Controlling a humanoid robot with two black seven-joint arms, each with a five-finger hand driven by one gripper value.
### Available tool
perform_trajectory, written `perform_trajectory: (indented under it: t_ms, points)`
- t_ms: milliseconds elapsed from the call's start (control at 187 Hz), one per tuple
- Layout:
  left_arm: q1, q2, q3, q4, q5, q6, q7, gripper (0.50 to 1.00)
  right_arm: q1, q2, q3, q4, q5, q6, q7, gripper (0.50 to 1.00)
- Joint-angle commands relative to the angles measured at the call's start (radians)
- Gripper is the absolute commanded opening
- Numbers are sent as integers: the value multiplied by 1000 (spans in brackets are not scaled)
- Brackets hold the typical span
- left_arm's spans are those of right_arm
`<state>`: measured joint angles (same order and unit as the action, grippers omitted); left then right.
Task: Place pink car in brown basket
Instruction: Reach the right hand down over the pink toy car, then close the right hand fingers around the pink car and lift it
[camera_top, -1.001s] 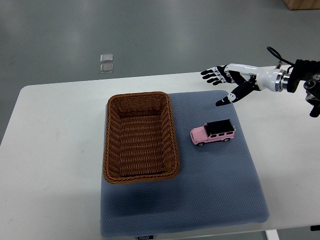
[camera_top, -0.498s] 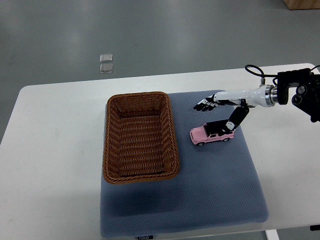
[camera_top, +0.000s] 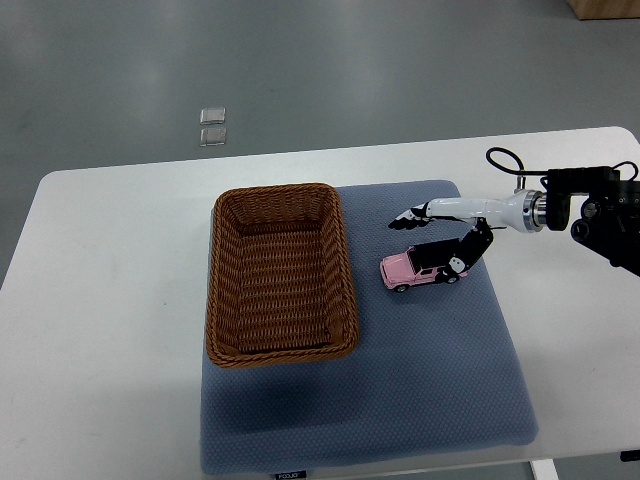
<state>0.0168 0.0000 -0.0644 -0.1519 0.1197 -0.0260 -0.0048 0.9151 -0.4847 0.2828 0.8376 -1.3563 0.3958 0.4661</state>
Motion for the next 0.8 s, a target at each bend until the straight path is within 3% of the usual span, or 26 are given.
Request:
perform_trajectory:
  t_ms: [0,171,380,514,626,792]
  points:
    - [0,0,0,0,0,0,0,1000,-5,3,-1,-2,-1,-14,0,903]
    - [0,0,0,0,0,0,0,1000,-13,5,-25,-2,-4,-32,0,830]
    - [0,0,0,0,0,0,0,1000,-10,0,-57,-3,-4,-57,5,789]
    - [0,0,0,0,0,0,0,1000,-10,0,-59,-3,-4,-57,6,652]
    - [0,0,0,0,0,0,0,1000,-7,-3,-59,-3,-4,-57,6,607]
    - [0,0,0,0,0,0,0,1000,-2,-11,-54,-3,2,-49,25,502]
